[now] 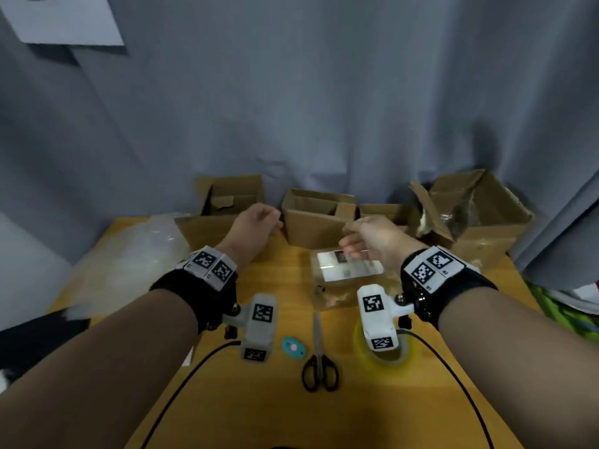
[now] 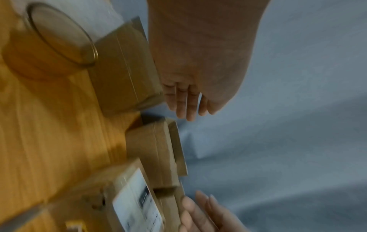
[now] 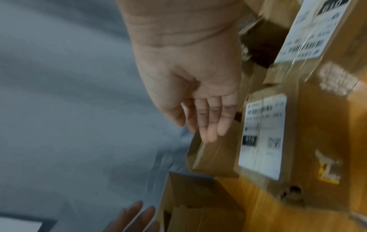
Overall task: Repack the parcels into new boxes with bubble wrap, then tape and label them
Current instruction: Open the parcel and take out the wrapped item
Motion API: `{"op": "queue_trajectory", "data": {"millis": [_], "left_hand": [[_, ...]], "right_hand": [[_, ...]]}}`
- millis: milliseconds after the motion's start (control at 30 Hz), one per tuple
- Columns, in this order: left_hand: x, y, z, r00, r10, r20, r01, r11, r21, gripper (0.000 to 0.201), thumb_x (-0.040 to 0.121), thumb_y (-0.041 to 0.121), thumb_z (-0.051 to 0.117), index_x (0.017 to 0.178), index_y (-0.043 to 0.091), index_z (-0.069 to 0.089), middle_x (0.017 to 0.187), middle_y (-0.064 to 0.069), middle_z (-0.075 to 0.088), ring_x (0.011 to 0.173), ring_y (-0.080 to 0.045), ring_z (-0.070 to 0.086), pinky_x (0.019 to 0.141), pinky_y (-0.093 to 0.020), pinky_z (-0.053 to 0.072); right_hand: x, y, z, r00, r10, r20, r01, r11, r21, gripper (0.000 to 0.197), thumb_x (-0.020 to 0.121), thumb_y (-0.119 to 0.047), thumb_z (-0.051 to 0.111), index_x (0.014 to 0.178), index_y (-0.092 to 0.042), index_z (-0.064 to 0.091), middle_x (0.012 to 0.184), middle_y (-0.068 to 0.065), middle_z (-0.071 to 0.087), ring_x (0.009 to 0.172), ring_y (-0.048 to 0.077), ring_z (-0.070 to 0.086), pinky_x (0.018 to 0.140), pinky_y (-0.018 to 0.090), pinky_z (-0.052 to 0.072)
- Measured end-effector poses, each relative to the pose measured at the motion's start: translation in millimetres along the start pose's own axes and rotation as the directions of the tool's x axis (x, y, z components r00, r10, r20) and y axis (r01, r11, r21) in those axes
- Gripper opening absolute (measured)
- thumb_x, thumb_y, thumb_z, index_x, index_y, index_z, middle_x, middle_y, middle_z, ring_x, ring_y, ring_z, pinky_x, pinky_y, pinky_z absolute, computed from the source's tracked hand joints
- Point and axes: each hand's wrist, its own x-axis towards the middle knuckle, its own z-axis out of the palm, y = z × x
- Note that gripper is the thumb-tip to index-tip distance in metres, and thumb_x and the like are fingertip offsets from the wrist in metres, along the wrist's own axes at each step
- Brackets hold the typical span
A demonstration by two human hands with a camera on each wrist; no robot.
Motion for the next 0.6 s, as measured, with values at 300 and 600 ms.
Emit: {"op": "queue_trajectory", "data": {"millis": [300,600], "left_hand": [[20,-97,-121,0.994,-0.073,-0.079,0.089,0.973,0.215,0.020,0.096,0.020,0.050,0.112,0.010,0.057,0.105,-0.005,0.056,0.098,-0.021,0.052,0.085,-0.030,0.041],[42,-194,-122,0.896,-0.333,0.294,0.155,0.855,0.496,0.064,0.090,0.041,0.058,0.142,0.012,0.033,0.140,-0.012,0.046,0.122,-0.028,0.049,0.101,-0.035,0.041]], "right_hand": [[39,-11,146,0.909,-0.369,0.196,0.384,0.553,-0.739,0.064,0.092,-0.027,0.059,0.147,-0.019,0.028,0.157,0.007,0.013,0.143,0.031,0.016,0.114,0.040,0.022],[73,-4,204,0.901,-0.335,0.275,0.333,0.128,-0.934,0.079,0.092,-0.018,0.052,0.153,-0.025,0.002,0.161,0.000,0.002,0.147,0.028,-0.001,0.119,0.048,-0.003]]}}
